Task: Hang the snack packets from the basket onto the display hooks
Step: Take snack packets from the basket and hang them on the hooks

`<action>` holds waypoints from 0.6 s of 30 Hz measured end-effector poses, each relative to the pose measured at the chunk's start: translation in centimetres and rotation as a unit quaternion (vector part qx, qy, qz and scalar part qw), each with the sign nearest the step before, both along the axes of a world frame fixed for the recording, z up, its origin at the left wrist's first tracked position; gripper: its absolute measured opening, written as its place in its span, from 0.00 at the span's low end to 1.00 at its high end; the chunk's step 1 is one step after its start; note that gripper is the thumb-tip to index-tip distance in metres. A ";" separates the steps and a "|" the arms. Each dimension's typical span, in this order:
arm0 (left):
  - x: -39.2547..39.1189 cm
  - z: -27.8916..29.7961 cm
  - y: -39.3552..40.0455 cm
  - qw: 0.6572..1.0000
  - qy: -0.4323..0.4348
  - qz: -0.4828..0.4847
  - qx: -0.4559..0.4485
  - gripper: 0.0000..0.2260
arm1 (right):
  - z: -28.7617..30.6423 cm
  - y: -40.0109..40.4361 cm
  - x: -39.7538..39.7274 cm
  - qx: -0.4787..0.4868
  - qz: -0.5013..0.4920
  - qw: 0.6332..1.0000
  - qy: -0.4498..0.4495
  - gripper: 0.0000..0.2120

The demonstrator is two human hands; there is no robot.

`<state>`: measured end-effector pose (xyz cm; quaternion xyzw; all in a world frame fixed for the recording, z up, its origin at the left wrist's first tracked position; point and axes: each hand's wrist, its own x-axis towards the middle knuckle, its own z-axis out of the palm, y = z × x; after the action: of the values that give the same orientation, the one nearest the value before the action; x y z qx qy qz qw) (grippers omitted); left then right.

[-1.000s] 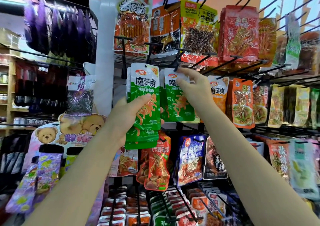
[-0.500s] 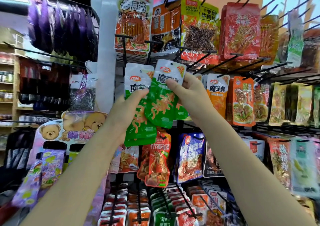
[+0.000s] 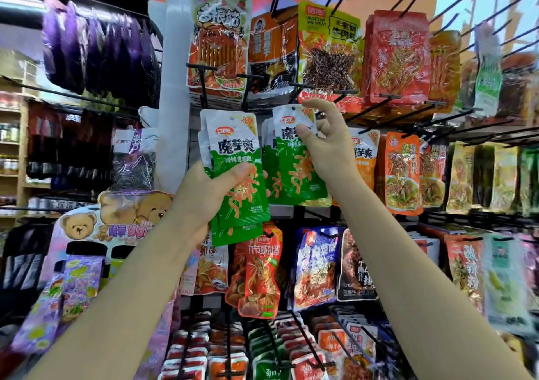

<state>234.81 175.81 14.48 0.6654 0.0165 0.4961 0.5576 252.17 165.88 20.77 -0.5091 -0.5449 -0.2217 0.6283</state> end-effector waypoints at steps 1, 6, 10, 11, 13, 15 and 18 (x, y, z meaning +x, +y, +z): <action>0.1 0.0 0.1 1.000 -0.001 0.004 0.002 0.18 | -0.1 0.1 0.1 0.001 -0.006 1.000 0.002 0.12; 0.3 0.0 0.1 1.000 -0.003 0.001 0.001 0.18 | -0.2 0.4 0.2 0.013 -0.004 1.000 -0.004 0.13; 0.2 -0.1 -0.2 1.000 -0.011 0.003 -0.005 0.26 | 0.0 0.2 0.2 0.002 -0.009 1.000 -0.009 0.16; 0.2 -0.1 -0.3 1.000 -0.013 0.004 -0.010 0.28 | 0.0 0.0 0.2 -0.002 -0.020 1.000 -0.019 0.16; 0.2 -0.1 -0.3 1.000 -0.019 0.006 -0.020 0.30 | 0.2 -0.3 0.0 -0.018 -0.057 0.997 -0.040 0.16; 0.3 -0.1 -0.3 1.000 -0.018 0.000 -0.021 0.31 | 0.2 -0.3 0.1 -0.056 -0.089 0.994 -0.041 0.15; 0.3 -0.1 -0.2 1.000 -0.018 0.000 -0.023 0.27 | -0.3 0.3 0.2 -0.086 -0.156 0.983 -0.051 0.12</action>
<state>235.15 175.62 14.38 0.6433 0.0179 0.5076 0.5729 252.32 166.20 20.44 -0.6285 -0.5066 -0.2949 0.5112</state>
